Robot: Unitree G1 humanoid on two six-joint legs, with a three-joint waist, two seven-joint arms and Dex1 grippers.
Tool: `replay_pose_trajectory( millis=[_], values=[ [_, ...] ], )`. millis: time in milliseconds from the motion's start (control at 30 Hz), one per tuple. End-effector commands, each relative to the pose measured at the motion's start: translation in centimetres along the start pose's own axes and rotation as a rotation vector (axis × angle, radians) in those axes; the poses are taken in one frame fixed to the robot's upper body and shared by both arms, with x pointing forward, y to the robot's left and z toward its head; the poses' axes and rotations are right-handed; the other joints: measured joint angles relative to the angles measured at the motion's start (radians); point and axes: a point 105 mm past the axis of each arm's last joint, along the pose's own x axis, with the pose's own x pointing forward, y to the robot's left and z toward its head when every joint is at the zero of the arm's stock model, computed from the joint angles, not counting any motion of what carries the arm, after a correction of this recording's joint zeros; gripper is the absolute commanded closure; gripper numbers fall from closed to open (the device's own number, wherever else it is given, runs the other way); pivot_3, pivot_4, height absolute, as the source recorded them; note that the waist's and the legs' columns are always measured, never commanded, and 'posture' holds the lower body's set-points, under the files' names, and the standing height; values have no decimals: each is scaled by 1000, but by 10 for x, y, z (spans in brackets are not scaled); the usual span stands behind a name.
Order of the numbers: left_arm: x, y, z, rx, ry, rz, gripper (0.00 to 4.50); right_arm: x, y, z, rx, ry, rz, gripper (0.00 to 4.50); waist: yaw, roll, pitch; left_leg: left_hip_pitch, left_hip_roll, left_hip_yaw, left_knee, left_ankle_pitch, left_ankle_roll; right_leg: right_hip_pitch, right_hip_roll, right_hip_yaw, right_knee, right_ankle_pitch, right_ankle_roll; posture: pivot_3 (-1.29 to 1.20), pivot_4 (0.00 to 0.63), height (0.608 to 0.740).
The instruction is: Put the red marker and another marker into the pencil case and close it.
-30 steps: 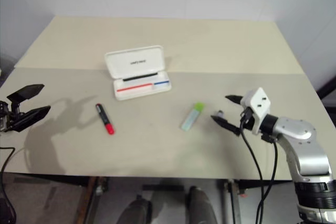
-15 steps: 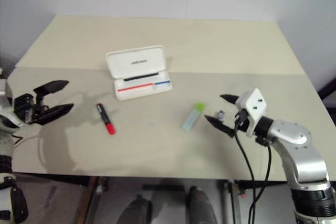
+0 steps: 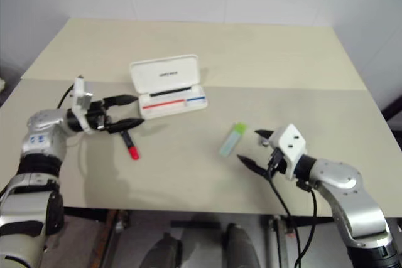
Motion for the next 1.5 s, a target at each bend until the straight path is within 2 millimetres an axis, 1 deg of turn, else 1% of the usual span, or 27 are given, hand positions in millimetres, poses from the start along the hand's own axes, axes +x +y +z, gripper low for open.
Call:
replay_pose_trajectory(
  millis=[33,100,167,267,500,700,900,933,1033,1267,1300,1367,1400,1500],
  values=[
    [7,4,2,15,16,-15,41,-4,-1,14,-37,-52,-56,0,1,0,0,0,0,0,0,0,0,0,0,0,0,0,0,0,150,740],
    [12,4,-4,-10,49,-26,41,-4,-1,14,-37,-56,-68,0,1,0,0,0,0,0,0,0,0,0,0,0,0,0,0,0,150,740],
    [16,7,-15,-22,128,-4,41,-6,-1,14,-37,-58,-85,0,2,0,0,0,0,0,0,0,1,0,0,0,-1,0,0,0,150,740],
    [21,5,-17,-12,145,-32,41,-9,-1,13,-33,-53,-102,0,3,0,0,0,0,0,0,0,1,0,0,0,-1,0,0,0,150,740],
    [24,12,-35,-11,296,27,41,-16,0,10,-29,-41,-130,0,3,0,0,0,0,0,0,0,1,0,0,0,0,0,1,0,150,740],
    [29,11,-40,-26,314,26,41,-20,0,9,-34,-34,-139,0,4,0,0,0,0,0,0,0,1,0,0,0,0,0,1,0,150,740],
    [31,14,-48,-53,373,65,41,-21,-1,8,-36,-29,-139,0,4,-1,0,0,0,0,1,0,1,0,0,0,1,0,1,0,150,740],
    [32,14,-50,-62,381,65,215,-20,-1,8,-37,-30,-138,0,3,-1,0,0,0,0,1,0,1,0,0,0,1,1,1,0,150,740],
    [34,14,-52,-76,400,73,918,-19,-3,9,-38,-30,-139,0,3,-1,0,1,0,0,1,1,2,1,0,0,1,1,1,0,150,740],
    [38,17,-52,-72,410,101,3283,-19,-5,9,-40,-31,-145,0,3,-1,0,1,0,0,1,1,2,1,0,1,1,1,1,0,150,740],
    [38,18,-51,-71,411,102,3551,-20,-5,9,-40,-31,-145,0,3,-1,0,1,0,0,1,1,2,1,0,1,1,1,1,0,150,740],
    [37,19,-50,-66,412,106,4277,-19,-6,10,-42,-31,-145,0,3,-1,0,1,-1,0,1,1,2,1,0,1,1,1,1,0,150,740],
    [37,19,-50,-64,413,108,4487,-19,-6,10,-44,-31,-145,0,4,-1,0,1,-1,0,1,1,2,1,0,1,1,1,1,0,150,740],
    [35,20,-48,-61,412,113,4487,-18,-7,10,-44,-30,-146,0,4,-1,0,1,-1,1,1,1,2,1,0,1,1,1,1,0,150,740]
  ],
)
